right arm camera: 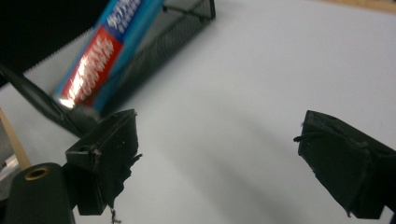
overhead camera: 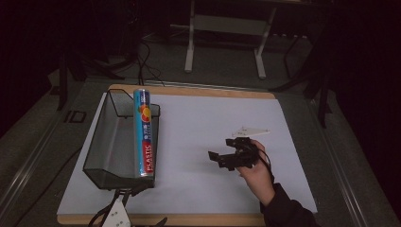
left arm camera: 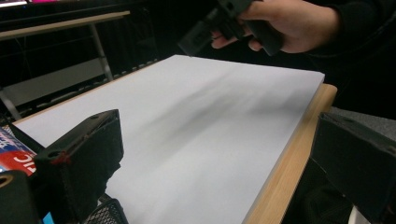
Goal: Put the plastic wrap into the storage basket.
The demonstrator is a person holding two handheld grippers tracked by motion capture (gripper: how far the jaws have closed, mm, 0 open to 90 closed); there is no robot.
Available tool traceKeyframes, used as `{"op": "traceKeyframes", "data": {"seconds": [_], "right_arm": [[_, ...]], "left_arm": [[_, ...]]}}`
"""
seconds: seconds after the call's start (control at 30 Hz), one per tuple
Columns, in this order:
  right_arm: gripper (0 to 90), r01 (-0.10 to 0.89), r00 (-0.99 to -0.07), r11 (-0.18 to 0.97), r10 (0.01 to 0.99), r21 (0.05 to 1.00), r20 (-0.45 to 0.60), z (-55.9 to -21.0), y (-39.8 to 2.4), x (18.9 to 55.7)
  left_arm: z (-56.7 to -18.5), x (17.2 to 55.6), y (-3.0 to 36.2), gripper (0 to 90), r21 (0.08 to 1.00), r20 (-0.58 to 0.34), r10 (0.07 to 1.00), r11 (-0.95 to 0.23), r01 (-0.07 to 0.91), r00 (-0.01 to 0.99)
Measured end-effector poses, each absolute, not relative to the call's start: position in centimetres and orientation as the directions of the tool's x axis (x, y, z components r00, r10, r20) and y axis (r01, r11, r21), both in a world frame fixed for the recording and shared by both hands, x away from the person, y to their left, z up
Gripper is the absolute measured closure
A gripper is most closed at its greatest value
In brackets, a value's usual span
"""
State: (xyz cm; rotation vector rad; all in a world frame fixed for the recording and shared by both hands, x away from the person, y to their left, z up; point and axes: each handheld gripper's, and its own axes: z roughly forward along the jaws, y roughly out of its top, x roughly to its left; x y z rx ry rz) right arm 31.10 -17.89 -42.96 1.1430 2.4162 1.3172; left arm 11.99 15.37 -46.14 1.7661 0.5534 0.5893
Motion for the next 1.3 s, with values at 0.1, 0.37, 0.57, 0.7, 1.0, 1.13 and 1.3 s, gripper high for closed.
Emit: {"op": "traceKeyframes", "data": {"seconds": [0.1,0.37,0.57,0.7,1.0,1.13,1.3], "right_arm": [[11.9,0.559,-0.689,0.32,0.693,0.765,0.213,-43.4,-18.9,30.5],[13.0,0.549,-0.681,0.313,0.705,0.775,0.197,-44.1,-21.3,28.6],[12.8,0.553,-0.671,0.296,0.712,0.779,0.206,-44.5,-22.9,27.6],[12.8,0.549,-0.671,0.303,0.716,0.779,0.194,-45.1,-23.7,26.8],[12.8,0.53,-0.679,0.332,0.717,0.781,0.156,-46.8,-24.7,25.7],[12.8,0.513,-0.689,0.362,0.714,0.778,0.122,-47.1,-24.5,25.8],[12.8,0.497,-0.697,0.354,0.707,0.792,0.121,-47.3,-24.8,26.0]], "left_arm": [[-46.1,12.0,15.3,3.2,0.965,0.111,0.634,-0.253,0.07,0.765],[-46.2,12.0,15.3,3.2,0.964,0.111,0.635,-0.255,0.072,0.765],[-46.1,11.9,15.2,3.2,0.964,0.113,0.636,-0.255,0.07,0.763],[-46.1,11.9,15.3,3.2,0.965,0.115,0.636,-0.255,0.067,0.763],[-46.2,11.9,15.2,3.2,0.964,0.113,0.638,-0.257,0.073,0.762],[-46.2,11.9,15.2,3.2,0.963,0.116,0.64,-0.259,0.071,0.76],[-46.1,11.9,15.4,3.2,0.964,0.118,0.644,-0.255,0.068,0.756]]}}
